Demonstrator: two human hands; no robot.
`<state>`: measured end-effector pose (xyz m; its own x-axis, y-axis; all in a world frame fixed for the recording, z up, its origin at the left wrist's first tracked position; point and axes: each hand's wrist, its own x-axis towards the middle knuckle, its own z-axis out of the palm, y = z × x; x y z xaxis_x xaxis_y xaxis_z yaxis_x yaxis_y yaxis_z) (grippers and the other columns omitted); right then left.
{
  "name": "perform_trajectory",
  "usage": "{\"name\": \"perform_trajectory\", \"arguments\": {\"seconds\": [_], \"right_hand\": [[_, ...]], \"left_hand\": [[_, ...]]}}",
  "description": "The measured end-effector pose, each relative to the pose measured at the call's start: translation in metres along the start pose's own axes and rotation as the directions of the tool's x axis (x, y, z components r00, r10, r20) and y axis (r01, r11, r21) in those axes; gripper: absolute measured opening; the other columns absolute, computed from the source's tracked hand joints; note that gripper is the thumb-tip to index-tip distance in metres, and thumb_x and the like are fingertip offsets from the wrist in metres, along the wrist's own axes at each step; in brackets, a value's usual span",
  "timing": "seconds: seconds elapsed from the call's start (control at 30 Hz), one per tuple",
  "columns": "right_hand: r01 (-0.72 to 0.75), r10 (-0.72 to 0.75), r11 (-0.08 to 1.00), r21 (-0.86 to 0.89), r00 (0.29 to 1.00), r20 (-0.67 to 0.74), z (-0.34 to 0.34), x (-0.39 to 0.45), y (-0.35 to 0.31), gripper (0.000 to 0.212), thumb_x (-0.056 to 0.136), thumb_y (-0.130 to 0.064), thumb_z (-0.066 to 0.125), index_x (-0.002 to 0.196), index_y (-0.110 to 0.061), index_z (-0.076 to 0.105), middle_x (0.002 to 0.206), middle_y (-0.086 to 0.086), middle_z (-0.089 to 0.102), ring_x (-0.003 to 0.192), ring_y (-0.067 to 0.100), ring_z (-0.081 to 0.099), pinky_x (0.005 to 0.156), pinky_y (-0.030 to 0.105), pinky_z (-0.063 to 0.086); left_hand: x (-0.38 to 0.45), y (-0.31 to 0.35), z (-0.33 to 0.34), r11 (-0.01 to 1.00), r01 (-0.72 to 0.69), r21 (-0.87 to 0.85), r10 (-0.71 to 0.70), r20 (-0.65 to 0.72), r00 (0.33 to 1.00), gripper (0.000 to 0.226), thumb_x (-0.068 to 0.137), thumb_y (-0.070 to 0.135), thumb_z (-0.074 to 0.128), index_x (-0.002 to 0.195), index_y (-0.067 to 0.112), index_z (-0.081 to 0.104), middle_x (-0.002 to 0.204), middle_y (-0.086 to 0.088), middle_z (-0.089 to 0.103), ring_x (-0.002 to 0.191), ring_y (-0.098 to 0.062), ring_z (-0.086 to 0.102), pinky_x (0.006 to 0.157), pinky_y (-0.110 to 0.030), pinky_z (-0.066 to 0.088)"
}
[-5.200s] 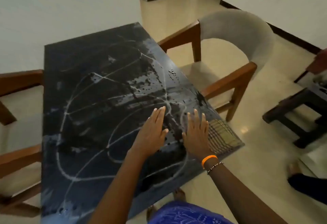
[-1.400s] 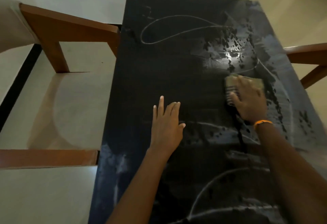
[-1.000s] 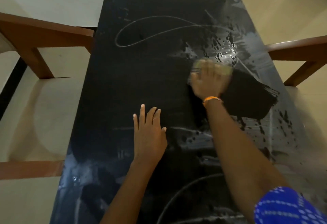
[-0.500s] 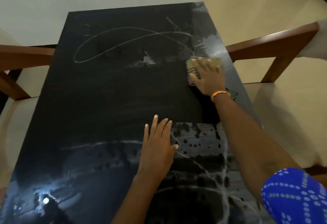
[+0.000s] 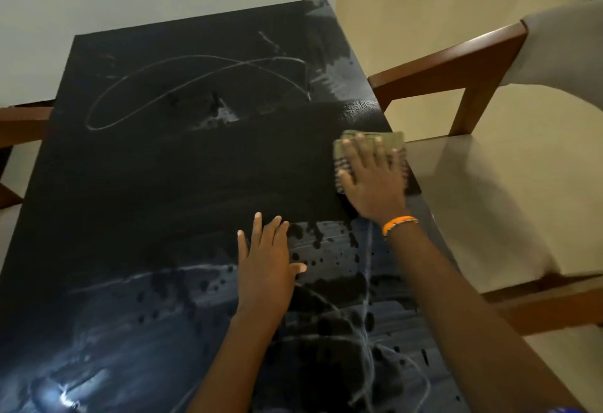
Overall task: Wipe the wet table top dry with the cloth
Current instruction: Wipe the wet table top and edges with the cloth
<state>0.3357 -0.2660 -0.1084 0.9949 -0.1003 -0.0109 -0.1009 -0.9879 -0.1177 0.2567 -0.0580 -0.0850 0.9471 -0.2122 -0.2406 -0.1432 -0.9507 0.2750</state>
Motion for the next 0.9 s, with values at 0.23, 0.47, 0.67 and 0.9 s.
{"name": "perform_trajectory", "arguments": {"seconds": [0.23, 0.47, 0.67, 0.9], "right_hand": [[0.335, -0.338, 0.939, 0.073, 0.94, 0.041, 0.013, -0.025, -0.077, 0.055, 0.097, -0.046, 0.03, 0.151, -0.033, 0.022, 0.161, -0.005, 0.016, 0.149, 0.026, 0.012, 0.118, 0.049, 0.007], [0.061, -0.061, 0.998, -0.003, 0.997, -0.04, 0.006, -0.055, 0.022, 0.062, 0.088, -0.051, 0.027, 0.148, -0.034, 0.029, 0.159, 0.0, 0.023, 0.146, 0.03, 0.021, 0.115, 0.051, 0.017], [-0.288, 0.273, 0.919, 0.268, 0.957, 0.094, -0.007, 0.013, 0.053, 0.064, 0.097, -0.05, 0.034, 0.152, -0.03, 0.009, 0.153, 0.013, 0.027, 0.127, 0.04, 0.043, 0.102, 0.053, 0.041], [-0.298, 0.275, 0.884, 0.36, 0.955, 0.115, -0.016, -0.031, 0.053, 0.066, 0.099, -0.047, 0.035, 0.154, -0.022, 0.009, 0.135, 0.017, 0.045, 0.113, 0.032, 0.053, 0.096, 0.043, 0.046]], "left_hand": [[-0.003, 0.007, -0.003, 0.999, 0.043, 0.001, -0.043, 0.0, 0.999, 0.074, 0.086, 0.034, 0.059, 0.146, 0.017, 0.019, 0.157, 0.001, 0.015, 0.145, -0.019, -0.003, 0.116, -0.043, -0.003], [-0.004, 0.016, -0.007, 0.999, 0.004, 0.051, -0.005, 0.03, 1.0, 0.079, 0.087, 0.038, 0.058, 0.147, 0.015, 0.013, 0.158, -0.003, 0.006, 0.144, -0.024, -0.012, 0.116, -0.045, -0.001], [-0.009, 0.05, 0.006, 0.99, -0.113, 0.088, 0.103, 0.112, 0.988, 0.093, 0.082, 0.049, 0.059, 0.148, 0.016, 0.003, 0.158, -0.002, 0.0, 0.142, -0.025, -0.02, 0.114, -0.045, -0.009], [-0.007, 0.051, 0.007, 0.994, -0.083, 0.068, 0.076, 0.105, 0.992, 0.096, 0.076, 0.045, 0.067, 0.147, 0.017, 0.01, 0.158, -0.001, 0.006, 0.144, -0.023, -0.013, 0.113, -0.047, -0.008]]}}
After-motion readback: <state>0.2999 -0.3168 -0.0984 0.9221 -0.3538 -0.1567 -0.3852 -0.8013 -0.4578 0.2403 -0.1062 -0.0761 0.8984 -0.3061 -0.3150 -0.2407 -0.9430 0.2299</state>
